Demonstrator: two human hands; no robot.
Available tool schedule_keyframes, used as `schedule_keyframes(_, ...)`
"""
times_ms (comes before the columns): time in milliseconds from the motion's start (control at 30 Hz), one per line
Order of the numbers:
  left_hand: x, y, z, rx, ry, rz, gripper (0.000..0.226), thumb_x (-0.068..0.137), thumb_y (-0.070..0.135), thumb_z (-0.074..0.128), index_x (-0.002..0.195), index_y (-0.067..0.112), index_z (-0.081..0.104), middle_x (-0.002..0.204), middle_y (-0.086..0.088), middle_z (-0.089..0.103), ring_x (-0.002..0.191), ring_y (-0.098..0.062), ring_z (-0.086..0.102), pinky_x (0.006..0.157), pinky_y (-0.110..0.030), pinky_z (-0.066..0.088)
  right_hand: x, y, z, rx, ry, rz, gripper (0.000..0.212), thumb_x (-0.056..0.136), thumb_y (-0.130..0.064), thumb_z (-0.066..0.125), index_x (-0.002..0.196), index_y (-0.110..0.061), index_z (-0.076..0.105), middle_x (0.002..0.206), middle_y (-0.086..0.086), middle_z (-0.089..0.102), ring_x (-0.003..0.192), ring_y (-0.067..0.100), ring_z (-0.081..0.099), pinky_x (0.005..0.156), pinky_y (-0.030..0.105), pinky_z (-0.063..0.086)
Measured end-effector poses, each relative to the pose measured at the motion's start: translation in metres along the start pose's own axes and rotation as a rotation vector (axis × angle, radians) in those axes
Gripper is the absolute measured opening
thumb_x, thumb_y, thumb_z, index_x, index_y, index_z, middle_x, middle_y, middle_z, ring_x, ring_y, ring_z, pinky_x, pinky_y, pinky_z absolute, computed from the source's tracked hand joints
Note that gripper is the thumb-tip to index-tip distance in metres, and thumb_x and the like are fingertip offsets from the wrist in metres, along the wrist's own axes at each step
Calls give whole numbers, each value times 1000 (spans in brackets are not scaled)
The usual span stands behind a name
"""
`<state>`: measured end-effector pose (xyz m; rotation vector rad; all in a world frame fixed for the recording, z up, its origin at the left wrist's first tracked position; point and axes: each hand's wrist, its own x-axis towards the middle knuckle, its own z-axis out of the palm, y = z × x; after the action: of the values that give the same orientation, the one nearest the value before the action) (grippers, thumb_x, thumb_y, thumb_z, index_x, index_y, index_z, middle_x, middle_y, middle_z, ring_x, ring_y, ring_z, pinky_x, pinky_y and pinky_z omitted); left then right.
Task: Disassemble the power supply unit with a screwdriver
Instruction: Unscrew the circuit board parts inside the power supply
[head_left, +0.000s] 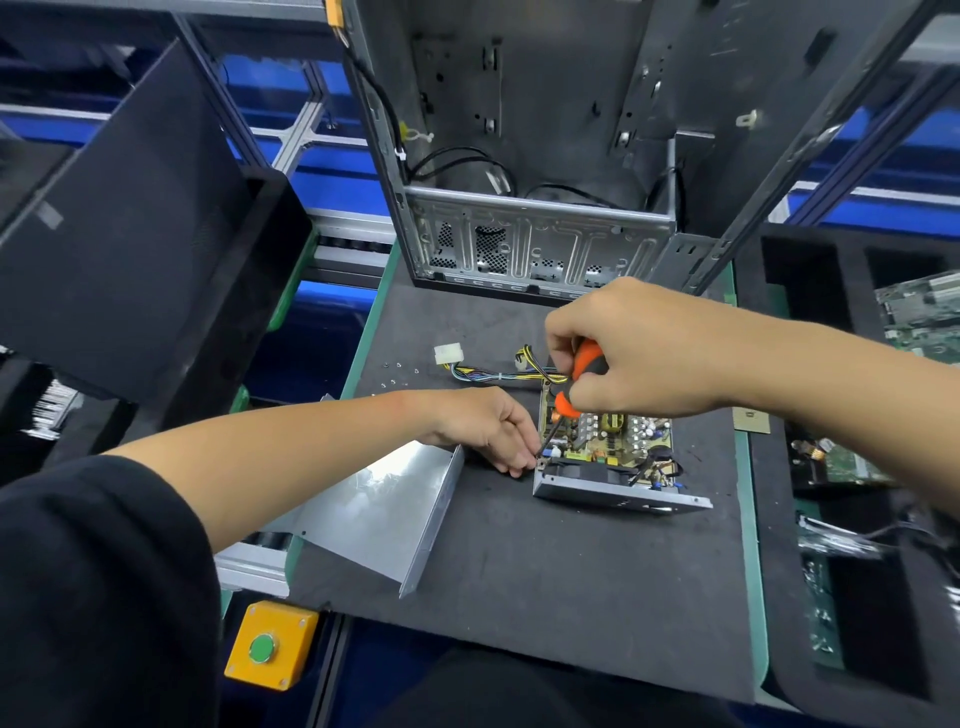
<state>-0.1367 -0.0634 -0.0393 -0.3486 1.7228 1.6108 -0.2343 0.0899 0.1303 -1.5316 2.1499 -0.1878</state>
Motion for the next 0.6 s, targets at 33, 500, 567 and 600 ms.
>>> schedule_keyframes(33,-1,0,-1,-5,-9,1,21,85,-12,60,100,3,60,96,-13,68,72,-12,68,67,-20,55,0,1,-1,3,8,0,11,76,-25,67,78,-27,57,68,-14,57,62,2,52,54,25,41)
schedule_keyframes(500,-19,-6,-18,-65,89,137,32,84,-11,61,71,16,73,93,-18,65,71,-18,68,75,-25,57,16,4,-17,91,86,-35,13,72,-26,72,75,-24,60,54,-14,55,59,-9,51,49,12,36)
schedule_keyframes(567,-24,-2,-26,-41,148,142,30,82,-11,63,72,16,73,91,-16,67,68,-16,68,71,-24,56,18,6,-20,85,46,-25,17,68,-33,71,75,-25,58,59,-13,54,58,-6,51,48,15,34)
schedule_keyframes(600,-28,0,-32,-27,180,143,25,82,-11,64,76,12,72,87,-11,69,68,-15,68,69,-23,55,20,7,-21,71,15,-14,20,65,-37,68,75,-25,56,61,-12,54,57,-1,51,49,17,33)
